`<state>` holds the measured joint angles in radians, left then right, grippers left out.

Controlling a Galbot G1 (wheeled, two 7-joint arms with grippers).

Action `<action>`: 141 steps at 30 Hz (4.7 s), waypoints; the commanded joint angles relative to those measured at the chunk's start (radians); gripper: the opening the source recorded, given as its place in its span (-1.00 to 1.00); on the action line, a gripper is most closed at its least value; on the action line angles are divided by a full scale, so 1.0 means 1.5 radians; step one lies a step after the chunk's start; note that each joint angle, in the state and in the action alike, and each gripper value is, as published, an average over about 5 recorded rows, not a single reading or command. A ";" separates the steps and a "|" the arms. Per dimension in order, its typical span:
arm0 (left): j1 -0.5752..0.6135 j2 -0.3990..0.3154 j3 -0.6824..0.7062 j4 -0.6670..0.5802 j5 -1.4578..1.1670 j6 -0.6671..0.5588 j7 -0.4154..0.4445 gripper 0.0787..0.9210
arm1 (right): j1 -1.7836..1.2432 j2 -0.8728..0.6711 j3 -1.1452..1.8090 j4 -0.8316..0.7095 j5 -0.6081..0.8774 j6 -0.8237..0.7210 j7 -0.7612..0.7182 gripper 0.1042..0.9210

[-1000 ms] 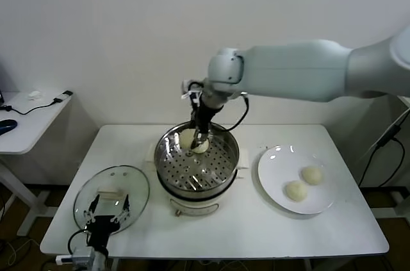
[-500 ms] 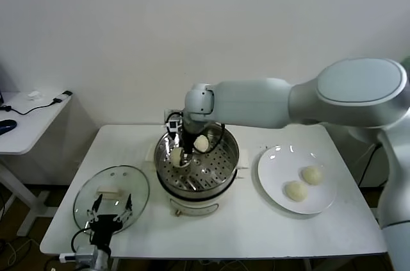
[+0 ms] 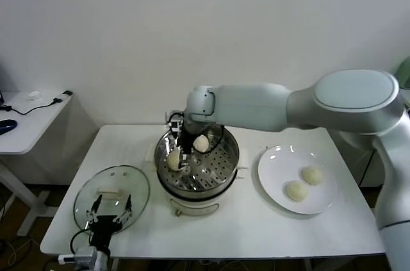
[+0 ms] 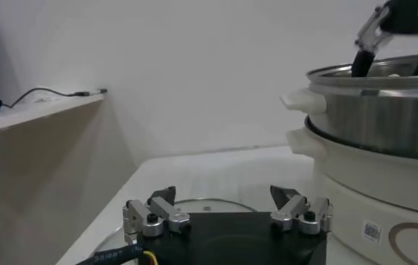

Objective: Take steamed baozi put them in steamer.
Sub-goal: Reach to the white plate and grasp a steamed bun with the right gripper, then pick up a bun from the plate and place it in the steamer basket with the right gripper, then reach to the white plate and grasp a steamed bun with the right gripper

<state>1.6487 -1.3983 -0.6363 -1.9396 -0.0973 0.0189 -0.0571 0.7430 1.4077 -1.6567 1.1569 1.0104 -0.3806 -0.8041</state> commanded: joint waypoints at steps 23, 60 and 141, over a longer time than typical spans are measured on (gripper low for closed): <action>0.005 -0.014 -0.006 -0.005 0.013 0.000 0.002 0.77 | -0.074 -0.559 -0.067 0.170 -0.357 0.070 -0.058 0.76; 0.023 -0.016 -0.011 -0.014 0.016 -0.003 0.000 0.77 | -0.260 -0.461 0.095 0.054 -0.421 0.035 -0.031 0.37; 0.026 -0.006 -0.011 -0.035 0.008 -0.002 -0.003 0.77 | 0.215 -0.295 -0.112 0.011 -0.359 0.385 -0.166 0.76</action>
<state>1.6881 -1.4104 -0.6527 -1.9932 -0.0832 0.0166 -0.0618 0.8845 1.1647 -1.6464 1.2774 0.2752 0.4121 -1.0075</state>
